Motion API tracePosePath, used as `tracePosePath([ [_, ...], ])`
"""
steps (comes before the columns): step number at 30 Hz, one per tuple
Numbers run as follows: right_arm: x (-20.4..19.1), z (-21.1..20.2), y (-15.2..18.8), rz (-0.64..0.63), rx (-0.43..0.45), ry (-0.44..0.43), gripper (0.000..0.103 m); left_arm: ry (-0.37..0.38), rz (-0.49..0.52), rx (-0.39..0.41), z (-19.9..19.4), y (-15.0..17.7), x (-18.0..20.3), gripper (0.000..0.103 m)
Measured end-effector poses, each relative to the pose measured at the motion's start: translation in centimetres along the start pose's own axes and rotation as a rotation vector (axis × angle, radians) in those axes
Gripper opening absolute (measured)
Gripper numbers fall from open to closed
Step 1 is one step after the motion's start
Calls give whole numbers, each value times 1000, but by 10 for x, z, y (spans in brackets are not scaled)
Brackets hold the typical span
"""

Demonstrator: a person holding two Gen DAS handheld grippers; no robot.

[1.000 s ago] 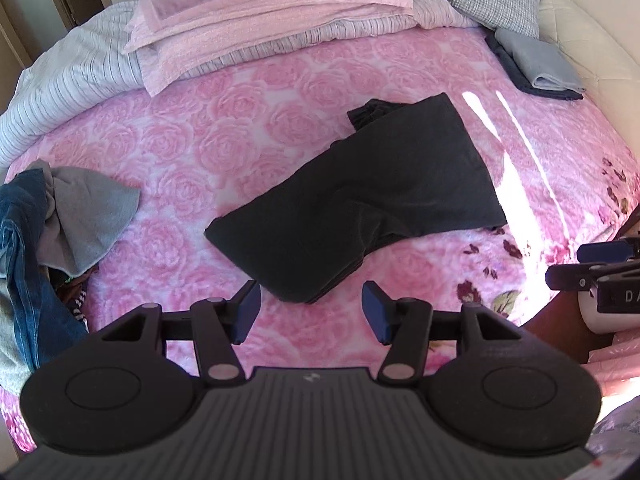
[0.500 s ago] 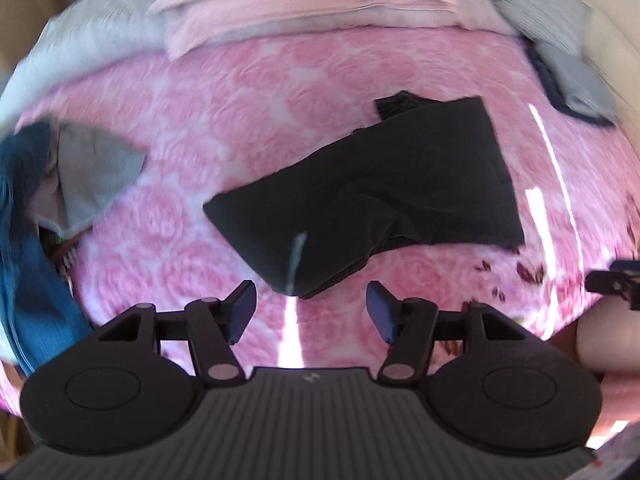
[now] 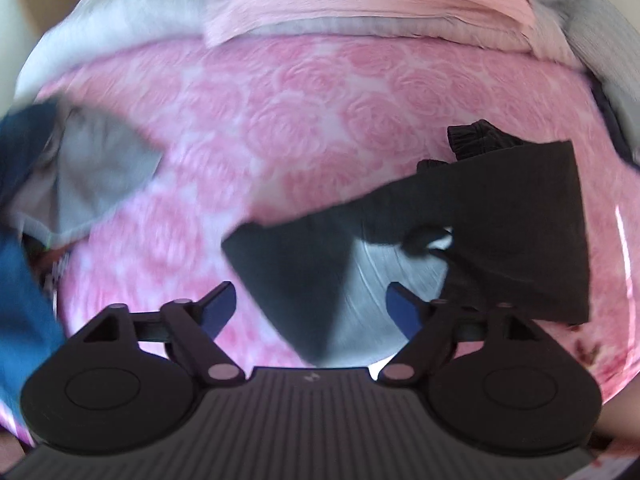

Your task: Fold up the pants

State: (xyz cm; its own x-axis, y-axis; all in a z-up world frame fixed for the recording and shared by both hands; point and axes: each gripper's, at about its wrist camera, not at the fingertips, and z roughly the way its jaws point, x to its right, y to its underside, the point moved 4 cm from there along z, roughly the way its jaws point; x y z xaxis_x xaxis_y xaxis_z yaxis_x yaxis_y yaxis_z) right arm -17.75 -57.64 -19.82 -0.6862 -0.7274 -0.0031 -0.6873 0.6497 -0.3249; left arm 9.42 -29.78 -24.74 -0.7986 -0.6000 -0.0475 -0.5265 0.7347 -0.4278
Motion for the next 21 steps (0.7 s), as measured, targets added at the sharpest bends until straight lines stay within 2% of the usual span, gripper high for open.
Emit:
tracePosePath([
  [7,-9,39,-42,127,44,-80,52,45,212,-10,94,-28,-11,82],
  [10,-15,60,-59,164,51,-110,52,81,269,-60,134,-28,-15,85],
  [13,-17,85,-82,218,62,-160,52,138,273,-130,164,-18,-17,84],
  [15,-20,101,-102,255,71,-198,53,189,278,-150,171,-7,-16,68],
  [16,-22,109,-113,273,71,-215,53,186,304,-140,171,-2,-12,62],
  [17,-25,118,-126,286,69,-227,55,186,337,-114,169,2,-8,49],
  [18,-29,128,-138,290,67,-243,55,182,357,-96,165,4,-5,46],
  [20,-41,151,-161,270,39,-252,56,172,335,-76,158,5,-6,31],
  [21,-48,162,-170,248,24,-249,56,176,308,-70,156,3,-9,29],
])
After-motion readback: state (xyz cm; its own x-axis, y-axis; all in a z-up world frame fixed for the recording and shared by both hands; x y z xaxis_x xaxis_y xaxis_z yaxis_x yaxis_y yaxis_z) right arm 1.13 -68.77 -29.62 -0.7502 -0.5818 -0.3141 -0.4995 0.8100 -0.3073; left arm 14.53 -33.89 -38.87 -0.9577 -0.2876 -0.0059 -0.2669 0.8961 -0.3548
